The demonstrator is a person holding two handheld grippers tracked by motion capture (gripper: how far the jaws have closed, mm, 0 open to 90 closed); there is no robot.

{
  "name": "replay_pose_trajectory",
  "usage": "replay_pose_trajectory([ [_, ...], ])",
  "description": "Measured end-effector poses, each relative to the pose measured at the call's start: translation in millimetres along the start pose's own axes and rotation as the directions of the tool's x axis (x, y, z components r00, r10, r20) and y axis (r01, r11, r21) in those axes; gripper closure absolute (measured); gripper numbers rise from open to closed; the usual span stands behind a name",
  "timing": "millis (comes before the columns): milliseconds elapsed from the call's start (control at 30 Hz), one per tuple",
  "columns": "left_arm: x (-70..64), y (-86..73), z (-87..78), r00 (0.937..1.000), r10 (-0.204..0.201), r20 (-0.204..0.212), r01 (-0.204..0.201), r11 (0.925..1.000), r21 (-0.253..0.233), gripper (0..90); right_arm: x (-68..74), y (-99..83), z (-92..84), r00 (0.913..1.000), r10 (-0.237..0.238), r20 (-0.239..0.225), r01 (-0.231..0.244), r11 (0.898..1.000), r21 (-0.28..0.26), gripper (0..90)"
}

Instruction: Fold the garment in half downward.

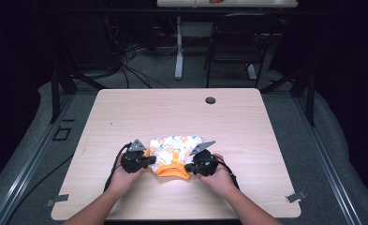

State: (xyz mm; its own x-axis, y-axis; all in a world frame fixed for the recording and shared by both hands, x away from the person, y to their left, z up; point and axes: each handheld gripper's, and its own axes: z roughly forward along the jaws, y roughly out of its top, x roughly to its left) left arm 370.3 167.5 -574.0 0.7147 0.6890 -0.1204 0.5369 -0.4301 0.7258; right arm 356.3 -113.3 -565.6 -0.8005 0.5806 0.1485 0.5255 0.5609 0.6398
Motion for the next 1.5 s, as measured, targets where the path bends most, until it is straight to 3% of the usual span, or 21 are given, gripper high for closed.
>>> replay_pose_trajectory([
  [100, 3.5, 1.2, 1.5, 0.9998, -0.018, 0.004, 0.018, 0.9998, -0.004, 89.5, -3.3, 1.6, 2.1, 0.9997, 0.023, 0.0, -0.023, 1.0, -0.011, 88.3],
  [233, 5.2, 5.6, 3.9, 0.9999, -0.004, -0.011, 0.004, 1.0, 0.006, 89.5, -6.5, 4.1, 3.6, 0.9995, 0.03, 0.004, -0.03, 0.999, -0.013, 88.3],
  [900, 8.7, 8.6, 7.1, 0.999, -0.031, -0.032, 0.031, 0.9995, -0.01, 89.2, -11.7, 10.0, 7.1, 0.999, 0.038, 0.025, -0.038, 0.999, -0.015, 87.3],
  [1267, 2.2, 12.2, -2.4, 0.9992, -0.034, -0.021, 0.033, 0.9993, -0.02, 85.6, -1.9, 13.0, -6.3, 0.9996, 0.014, 0.025, -0.013, 0.999, -0.039, 84.0],
  [1500, -4.7, 12.4, -21.9, 0.9999, -0.012, -0.005, 0.011, 0.9991, -0.041, 85.6, 4.8, 11.0, -20.6, 0.9997, 0.005, 0.023, -0.004, 0.998, -0.07, 82.7],
])
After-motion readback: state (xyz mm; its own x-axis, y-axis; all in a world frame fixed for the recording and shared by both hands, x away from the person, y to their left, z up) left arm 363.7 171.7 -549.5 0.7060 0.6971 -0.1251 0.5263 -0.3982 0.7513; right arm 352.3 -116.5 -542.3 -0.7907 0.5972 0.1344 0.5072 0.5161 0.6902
